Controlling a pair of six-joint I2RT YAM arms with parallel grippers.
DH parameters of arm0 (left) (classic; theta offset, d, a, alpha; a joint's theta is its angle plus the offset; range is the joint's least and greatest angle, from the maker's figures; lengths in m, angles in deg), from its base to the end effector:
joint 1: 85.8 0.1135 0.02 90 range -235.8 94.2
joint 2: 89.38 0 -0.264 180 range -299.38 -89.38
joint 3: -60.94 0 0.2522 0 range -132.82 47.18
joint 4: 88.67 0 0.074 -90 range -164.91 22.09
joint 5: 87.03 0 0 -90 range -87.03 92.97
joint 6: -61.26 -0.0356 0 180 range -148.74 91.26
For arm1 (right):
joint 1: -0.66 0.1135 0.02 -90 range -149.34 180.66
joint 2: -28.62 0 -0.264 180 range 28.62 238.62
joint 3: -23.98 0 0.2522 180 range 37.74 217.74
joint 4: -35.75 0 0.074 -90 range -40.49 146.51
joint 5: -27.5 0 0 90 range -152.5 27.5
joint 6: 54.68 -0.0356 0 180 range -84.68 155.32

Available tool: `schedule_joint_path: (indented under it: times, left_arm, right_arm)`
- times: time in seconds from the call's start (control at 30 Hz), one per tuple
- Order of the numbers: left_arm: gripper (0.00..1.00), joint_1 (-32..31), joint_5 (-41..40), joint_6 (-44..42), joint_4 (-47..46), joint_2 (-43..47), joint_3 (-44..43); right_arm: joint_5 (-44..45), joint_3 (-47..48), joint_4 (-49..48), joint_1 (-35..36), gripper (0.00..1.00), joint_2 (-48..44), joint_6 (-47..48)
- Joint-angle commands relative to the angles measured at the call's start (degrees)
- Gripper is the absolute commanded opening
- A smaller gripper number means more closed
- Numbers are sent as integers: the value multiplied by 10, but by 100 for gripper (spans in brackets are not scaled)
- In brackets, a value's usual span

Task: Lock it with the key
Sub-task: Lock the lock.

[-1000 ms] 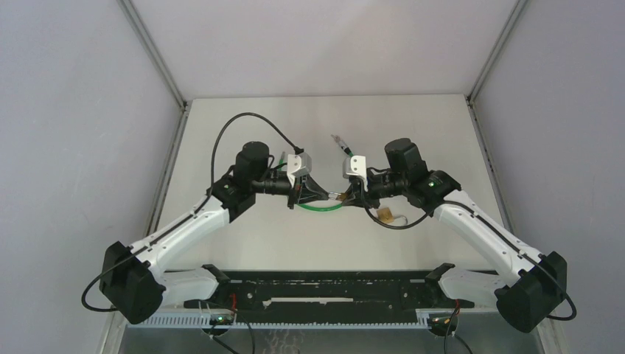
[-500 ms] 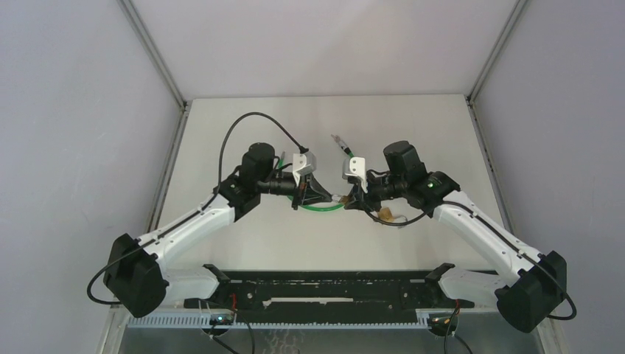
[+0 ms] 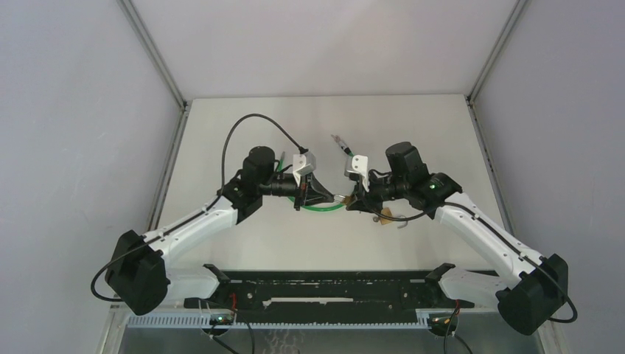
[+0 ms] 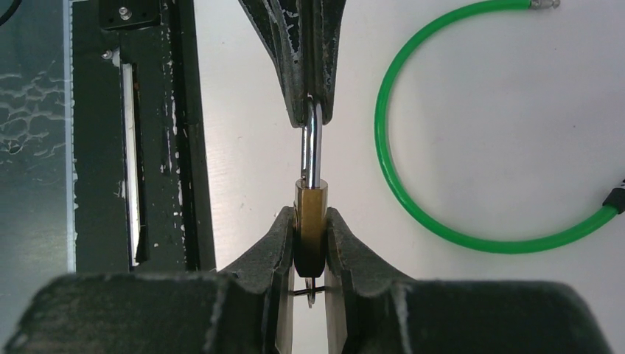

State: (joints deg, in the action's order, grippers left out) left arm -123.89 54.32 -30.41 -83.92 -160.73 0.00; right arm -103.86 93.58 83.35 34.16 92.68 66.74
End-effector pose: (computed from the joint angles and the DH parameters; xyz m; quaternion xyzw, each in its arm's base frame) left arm 0.2005 -0.1925 0.2929 0.4910 0.5836 -0.4980 0.4127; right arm 0.1791 0.1467 0.3078 -0.5799 0.6443 0.3295 0.3742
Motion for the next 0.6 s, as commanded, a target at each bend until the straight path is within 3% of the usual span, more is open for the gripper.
schedule_joint_path:
  times: [0.0, 0.57]
  left_arm:
    - [0, -23, 20, 19, -41, -12, 16]
    - [0, -34, 28, 48, -79, -26, 36]
  right_arm:
    - [-61, 18, -113, 8, 0, -24, -25]
    - [-55, 26, -119, 15, 0, -29, -20]
